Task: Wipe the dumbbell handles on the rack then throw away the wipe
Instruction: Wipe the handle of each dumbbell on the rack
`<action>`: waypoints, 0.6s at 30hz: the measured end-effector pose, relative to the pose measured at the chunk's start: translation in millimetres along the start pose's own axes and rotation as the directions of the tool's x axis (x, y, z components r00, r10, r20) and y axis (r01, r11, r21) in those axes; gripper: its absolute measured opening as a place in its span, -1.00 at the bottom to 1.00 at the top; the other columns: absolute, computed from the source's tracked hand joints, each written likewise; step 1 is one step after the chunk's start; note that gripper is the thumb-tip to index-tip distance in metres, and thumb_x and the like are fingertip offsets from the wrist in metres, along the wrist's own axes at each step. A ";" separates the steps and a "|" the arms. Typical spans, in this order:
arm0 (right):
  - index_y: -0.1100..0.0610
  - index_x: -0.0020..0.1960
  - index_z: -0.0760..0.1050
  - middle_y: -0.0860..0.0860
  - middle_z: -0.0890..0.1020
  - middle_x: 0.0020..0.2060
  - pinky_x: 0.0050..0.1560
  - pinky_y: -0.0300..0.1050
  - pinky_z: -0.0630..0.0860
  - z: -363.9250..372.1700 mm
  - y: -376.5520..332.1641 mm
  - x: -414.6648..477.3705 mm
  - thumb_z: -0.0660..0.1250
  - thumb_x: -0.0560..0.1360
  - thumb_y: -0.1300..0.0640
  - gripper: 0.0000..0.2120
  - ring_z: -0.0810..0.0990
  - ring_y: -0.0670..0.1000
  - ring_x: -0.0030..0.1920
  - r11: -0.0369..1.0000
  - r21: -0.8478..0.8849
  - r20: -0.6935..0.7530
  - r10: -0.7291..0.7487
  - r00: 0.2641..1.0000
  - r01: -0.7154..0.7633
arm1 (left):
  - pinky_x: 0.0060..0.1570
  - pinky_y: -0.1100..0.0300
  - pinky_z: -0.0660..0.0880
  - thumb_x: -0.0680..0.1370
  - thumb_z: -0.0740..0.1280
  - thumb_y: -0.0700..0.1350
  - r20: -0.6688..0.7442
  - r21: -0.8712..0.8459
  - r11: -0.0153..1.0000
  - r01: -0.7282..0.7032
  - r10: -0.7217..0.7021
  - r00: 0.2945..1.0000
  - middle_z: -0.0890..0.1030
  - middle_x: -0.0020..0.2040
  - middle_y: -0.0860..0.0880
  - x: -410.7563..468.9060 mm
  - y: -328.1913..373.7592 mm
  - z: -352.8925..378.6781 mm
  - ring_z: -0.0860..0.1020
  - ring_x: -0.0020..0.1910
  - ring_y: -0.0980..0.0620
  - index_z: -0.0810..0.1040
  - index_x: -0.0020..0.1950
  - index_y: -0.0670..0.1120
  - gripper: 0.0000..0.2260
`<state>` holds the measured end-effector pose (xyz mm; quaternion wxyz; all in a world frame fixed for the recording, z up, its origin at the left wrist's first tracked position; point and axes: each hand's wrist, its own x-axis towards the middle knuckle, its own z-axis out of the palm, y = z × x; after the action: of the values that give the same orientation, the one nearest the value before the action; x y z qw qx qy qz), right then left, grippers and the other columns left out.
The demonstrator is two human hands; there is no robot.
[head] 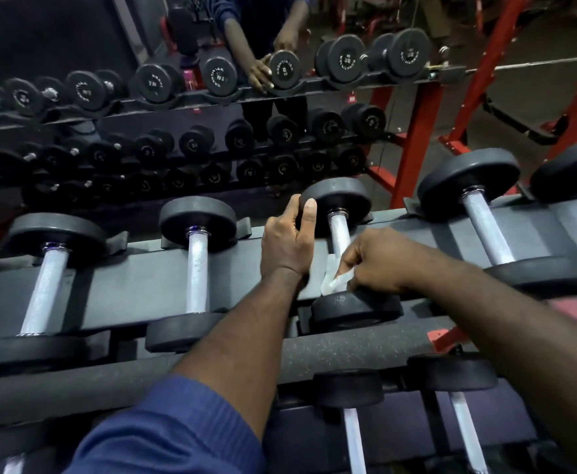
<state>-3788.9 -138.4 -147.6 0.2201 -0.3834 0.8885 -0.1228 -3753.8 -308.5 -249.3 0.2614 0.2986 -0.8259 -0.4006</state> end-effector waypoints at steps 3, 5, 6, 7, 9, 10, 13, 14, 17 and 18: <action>-0.04 0.02 0.74 -0.09 0.70 -0.15 -0.19 -0.31 0.40 5.6 10.7 -7.2 0.49 0.46 0.13 -0.84 0.59 -0.09 -0.10 0.993 0.115 -0.069 0.002 0.998 0.005 | 0.28 0.07 0.47 0.57 0.05 0.49 0.048 -0.039 0.998 0.039 -0.038 0.998 0.64 0.17 -0.12 -2.5 7.1 -4.7 0.58 0.17 -0.06 0.38 0.58 0.16 -0.32; -0.02 -0.01 0.72 -0.08 0.69 -0.20 -0.20 -0.30 0.43 3.2 21.0 -15.4 0.52 0.44 0.13 -0.85 0.62 -0.06 -0.15 0.978 0.207 -0.128 0.023 0.992 0.004 | 0.36 0.23 0.30 0.63 0.16 0.38 0.089 -0.093 0.994 0.065 -0.057 0.994 0.54 0.39 -0.01 -4.0 18.7 -9.0 0.47 0.37 0.03 0.38 0.60 0.05 -0.37; 0.00 -0.04 0.71 -0.07 0.69 -0.24 -0.25 -0.31 0.46 -1.7 27.3 -21.8 0.51 0.43 0.15 -0.87 0.63 -0.06 -0.20 0.967 0.253 -0.177 0.034 0.984 0.012 | 0.46 0.22 0.21 0.63 0.19 0.36 0.091 -0.089 0.994 0.070 -0.062 0.994 0.45 0.51 -0.02 -6.1 27.2 -10.2 0.36 0.49 0.03 0.34 0.62 0.01 -0.33; 0.02 -0.07 0.71 -0.07 0.69 -0.28 -0.26 -0.33 0.51 -11.1 36.0 -33.0 0.51 0.43 0.18 -0.89 0.64 -0.09 -0.26 0.952 0.306 -0.220 0.037 0.975 0.032 | 0.57 0.11 0.11 0.62 0.19 0.37 0.090 -0.046 0.997 0.064 -0.059 0.994 0.32 0.62 -0.04 -11.0 39.8 -10.0 0.22 0.60 -0.02 0.27 0.66 -0.01 -0.29; 0.05 -0.11 0.71 -0.05 0.72 -0.30 -0.08 -0.18 0.65 -30.3 54.7 -48.1 0.51 0.40 0.20 -0.90 0.69 -0.11 -0.28 0.901 0.422 -0.278 0.022 0.960 0.101 | 0.64 -0.04 -0.04 0.63 0.20 0.35 0.087 0.086 0.996 0.015 -0.022 0.996 0.09 0.70 -0.05 -17.3 65.5 -8.8 -0.02 0.67 -0.04 0.17 0.69 0.03 -0.28; 0.04 -0.12 0.71 -0.06 0.73 -0.29 -0.02 -0.06 0.67 -42.0 70.4 -56.3 0.52 0.38 0.19 -0.90 0.71 -0.09 -0.24 0.888 0.444 -0.301 0.017 0.953 0.124 | 0.63 -0.07 -0.05 0.64 0.21 0.33 0.084 0.141 0.989 -0.042 0.030 0.996 0.06 0.71 -0.04 -20.5 82.3 -3.5 -0.06 0.67 -0.02 0.17 0.69 0.04 -0.30; -0.01 -0.10 0.72 -0.08 0.72 -0.26 -0.02 -0.01 0.65 -74.9 117.1 -70.1 0.53 0.39 0.08 -0.91 0.70 -0.04 -0.16 0.910 0.391 -0.406 0.035 0.913 0.139 | 0.62 -0.03 -0.01 0.64 0.24 0.29 0.083 0.221 0.958 -0.180 0.166 0.983 0.16 0.68 -0.05 -17.8 129.2 21.9 0.02 0.66 -0.02 0.33 0.63 0.00 -0.36; 0.00 -0.07 0.72 -0.08 0.72 -0.24 -0.01 0.00 0.64 -85.7 135.0 -73.7 0.52 0.42 0.05 -0.90 0.69 -0.02 -0.15 0.923 0.360 -0.478 0.054 0.877 0.139 | 0.63 0.00 0.02 0.63 0.26 0.28 0.101 0.203 0.958 -0.203 0.185 0.977 0.22 0.66 -0.08 -16.0 144.7 35.8 0.08 0.65 -0.04 0.37 0.61 -0.03 -0.38; 0.08 -0.01 0.72 -0.06 0.67 -0.18 -0.01 -0.10 0.57 -102.0 185.7 -74.6 0.50 0.49 -0.01 -0.83 0.62 -0.04 -0.13 0.924 0.370 -0.627 0.176 0.759 0.091 | 0.57 0.04 0.20 0.66 0.26 0.25 0.196 0.028 0.992 -0.123 0.115 0.974 0.41 0.57 -0.09 -11.9 171.5 88.2 0.33 0.56 -0.04 0.42 0.58 -0.04 -0.42; 0.05 -0.03 0.71 -0.06 0.67 -0.19 -0.06 -0.16 0.53 -100.5 197.8 -72.1 0.50 0.49 -0.02 -0.85 0.61 -0.06 -0.16 0.914 0.400 -0.632 0.217 0.744 0.074 | 0.53 0.06 0.25 0.66 0.21 0.28 0.224 0.005 0.997 -0.074 0.071 0.972 0.46 0.53 -0.06 -13.7 174.9 102.6 0.38 0.52 -0.03 0.41 0.58 0.00 -0.44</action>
<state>-3917.8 53.2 -115.0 -0.0323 -0.2260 0.8778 -0.4211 -3862.9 -159.5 -164.5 0.1792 0.2228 -0.8630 -0.4165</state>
